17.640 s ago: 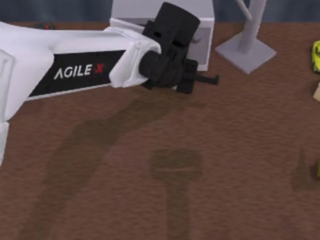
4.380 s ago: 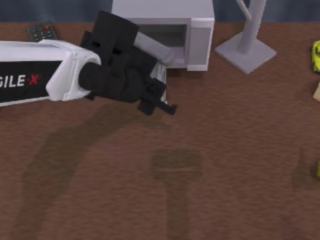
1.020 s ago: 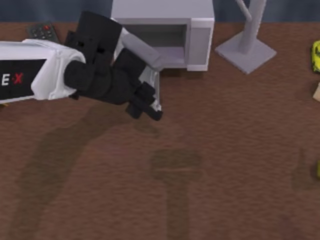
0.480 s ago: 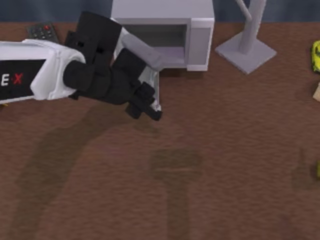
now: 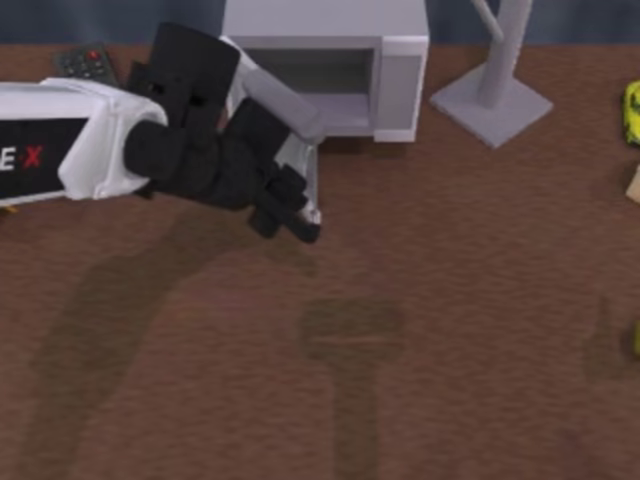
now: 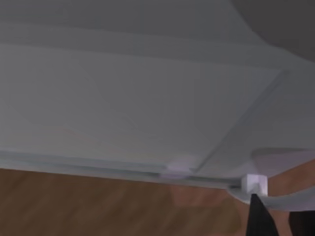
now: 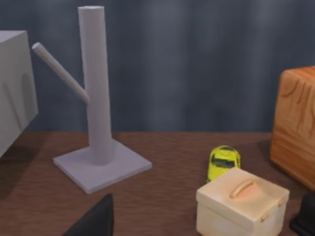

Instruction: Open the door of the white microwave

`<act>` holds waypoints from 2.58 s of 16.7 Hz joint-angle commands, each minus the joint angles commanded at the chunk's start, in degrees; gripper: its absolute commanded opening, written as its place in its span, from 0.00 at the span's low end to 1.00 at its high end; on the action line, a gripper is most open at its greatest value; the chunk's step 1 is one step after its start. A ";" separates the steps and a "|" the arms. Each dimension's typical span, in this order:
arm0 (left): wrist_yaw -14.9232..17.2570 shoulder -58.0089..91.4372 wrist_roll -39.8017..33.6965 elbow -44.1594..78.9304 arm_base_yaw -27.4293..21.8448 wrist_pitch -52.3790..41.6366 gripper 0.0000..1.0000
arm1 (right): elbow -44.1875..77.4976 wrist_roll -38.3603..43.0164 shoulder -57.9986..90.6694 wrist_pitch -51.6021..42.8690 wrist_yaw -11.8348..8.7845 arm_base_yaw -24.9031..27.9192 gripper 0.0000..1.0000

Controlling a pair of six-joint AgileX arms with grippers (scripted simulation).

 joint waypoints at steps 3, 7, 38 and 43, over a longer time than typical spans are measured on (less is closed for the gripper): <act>1.23 -0.51 2.01 0.04 0.97 -0.32 0.00 | 0.00 0.00 0.00 0.00 0.00 0.00 1.00; 1.86 -0.51 3.07 -0.20 1.53 -0.77 0.00 | 0.00 0.00 0.00 0.00 0.00 0.00 1.00; 4.50 -0.84 6.88 -0.39 3.11 -2.23 0.00 | 0.00 0.00 0.00 0.00 0.00 0.00 1.00; 4.52 -0.84 6.90 -0.39 3.12 -2.24 0.00 | 0.00 0.00 0.00 0.00 0.00 0.00 1.00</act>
